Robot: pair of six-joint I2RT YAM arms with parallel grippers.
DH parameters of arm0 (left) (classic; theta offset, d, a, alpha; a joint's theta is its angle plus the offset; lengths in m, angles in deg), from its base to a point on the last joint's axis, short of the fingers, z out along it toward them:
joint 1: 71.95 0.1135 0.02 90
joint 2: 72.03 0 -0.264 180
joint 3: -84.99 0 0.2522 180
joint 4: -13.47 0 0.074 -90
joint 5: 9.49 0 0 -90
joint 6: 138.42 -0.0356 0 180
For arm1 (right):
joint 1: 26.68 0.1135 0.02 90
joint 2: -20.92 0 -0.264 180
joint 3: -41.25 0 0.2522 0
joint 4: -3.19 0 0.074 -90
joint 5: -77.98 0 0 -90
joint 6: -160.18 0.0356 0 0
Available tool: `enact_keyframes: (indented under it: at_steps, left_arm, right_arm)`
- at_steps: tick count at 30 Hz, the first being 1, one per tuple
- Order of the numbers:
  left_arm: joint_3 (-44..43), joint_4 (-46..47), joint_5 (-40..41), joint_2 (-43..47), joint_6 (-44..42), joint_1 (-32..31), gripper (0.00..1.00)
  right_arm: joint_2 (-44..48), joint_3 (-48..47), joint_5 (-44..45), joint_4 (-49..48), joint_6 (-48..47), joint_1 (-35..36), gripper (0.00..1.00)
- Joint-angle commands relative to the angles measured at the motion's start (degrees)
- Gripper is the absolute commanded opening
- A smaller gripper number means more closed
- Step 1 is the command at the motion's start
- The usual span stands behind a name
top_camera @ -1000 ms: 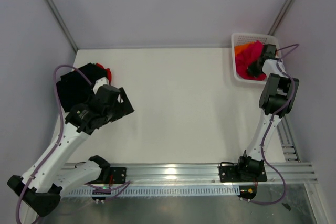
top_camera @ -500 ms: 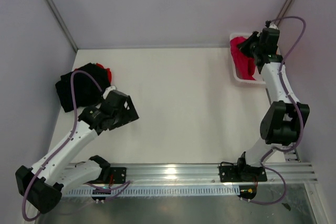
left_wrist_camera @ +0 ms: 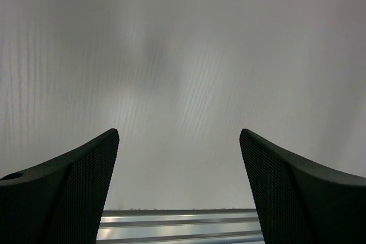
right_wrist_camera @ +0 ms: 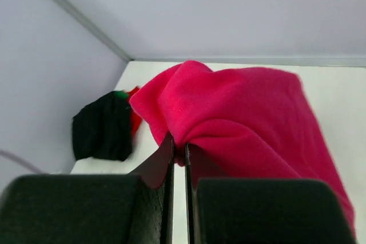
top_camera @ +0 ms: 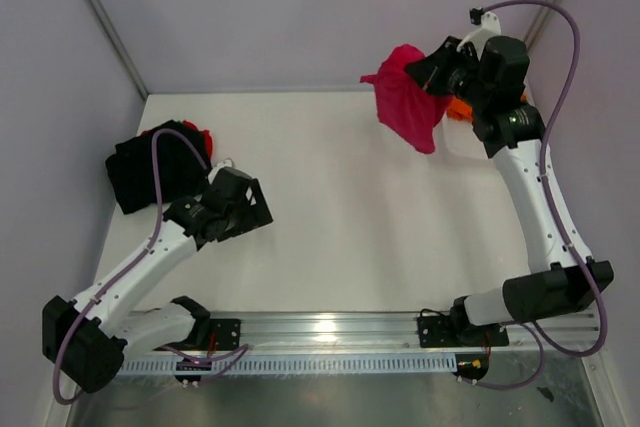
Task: Fold and stack the t-shirts
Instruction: Move the tshirt to the center of the board
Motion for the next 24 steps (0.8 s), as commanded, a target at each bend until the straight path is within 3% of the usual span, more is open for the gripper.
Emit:
enact_keyframes:
  at_steps: [1, 8, 13, 20, 24]
  left_arm:
    - [-1.3, 4.1, 0.6, -2.1, -2.4, 0.3, 0.89]
    - [-7.0, 2.2, 6.4, -8.3, -4.2, 0.3, 0.89]
    - [-8.8, 1.4, 13.6, -8.5, 0.9, 0.3, 0.88]
    - [-12.6, 0.7, 16.2, -10.4, 3.7, 0.3, 0.88]
    - [-14.5, -2.4, 19.0, -10.8, 3.4, 0.3, 0.88]
  right_arm:
    - [6.5, -1.4, -6.1, 0.3, 2.5, 2.7, 0.03]
    - [18.0, 4.7, -5.5, 8.1, 6.8, 4.7, 0.03]
    - [25.2, 8.6, -6.1, 14.5, 10.3, 4.9, 0.03]
    - [34.1, 32.2, -4.8, 15.3, 15.2, 6.8, 0.03]
    - [34.3, 33.7, -1.9, 17.5, 13.1, 10.8, 0.03]
